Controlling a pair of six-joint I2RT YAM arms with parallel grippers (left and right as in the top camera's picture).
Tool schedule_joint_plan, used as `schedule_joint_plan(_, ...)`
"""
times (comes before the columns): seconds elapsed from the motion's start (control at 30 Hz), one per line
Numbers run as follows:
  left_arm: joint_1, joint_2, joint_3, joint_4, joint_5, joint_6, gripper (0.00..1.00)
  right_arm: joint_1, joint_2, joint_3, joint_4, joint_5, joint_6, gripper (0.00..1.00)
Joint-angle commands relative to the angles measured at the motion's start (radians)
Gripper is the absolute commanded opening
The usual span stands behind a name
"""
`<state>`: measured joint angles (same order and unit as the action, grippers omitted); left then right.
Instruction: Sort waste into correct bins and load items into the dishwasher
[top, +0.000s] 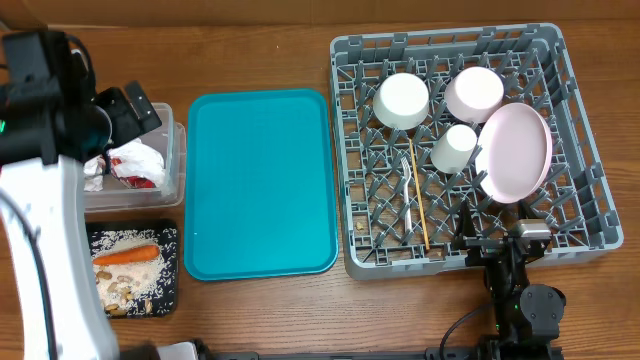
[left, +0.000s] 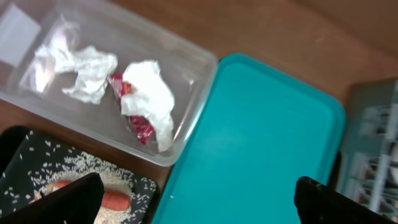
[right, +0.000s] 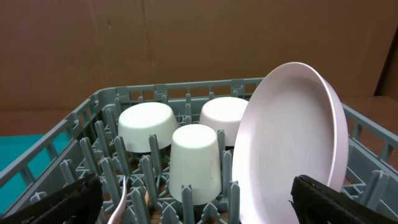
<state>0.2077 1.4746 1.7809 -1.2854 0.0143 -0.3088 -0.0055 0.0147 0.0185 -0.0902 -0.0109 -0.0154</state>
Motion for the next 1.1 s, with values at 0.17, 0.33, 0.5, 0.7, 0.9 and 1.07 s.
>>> schedule_joint_plan(0.17,-0.101,-0.365,0.023,0.002,-0.008,-0.009,1.0,-0.003,-0.012,-0.011,0.006,0.008,-0.003,1.0)
schedule_joint_plan(0.33,-0.142,-0.537,0.0,-0.022,-0.007,-0.009,1.0,-0.003,-0.012,-0.011,0.006,0.008,-0.003,1.0)
schedule_joint_plan(0.5,-0.151,-0.689,-0.151,-0.003,-0.006,-0.014,1.0,-0.003,-0.012,-0.011,0.006,0.008,-0.003,1.0)
schedule_joint_plan(0.7,-0.151,-0.878,-0.492,0.211,0.008,-0.025,1.0,-0.003,-0.012,-0.011,0.006,0.008,-0.003,1.0)
schedule_joint_plan(0.9,-0.151,-1.038,-0.842,0.524,0.009,-0.142,1.0,-0.003,-0.012,-0.011,0.006,0.008,-0.004,1.0)
schedule_joint_plan(1.07,-0.151,-1.149,-1.071,0.768,0.013,-0.194,1.0,-0.003,-0.012,-0.011,0.006,0.008,-0.003,1.0)
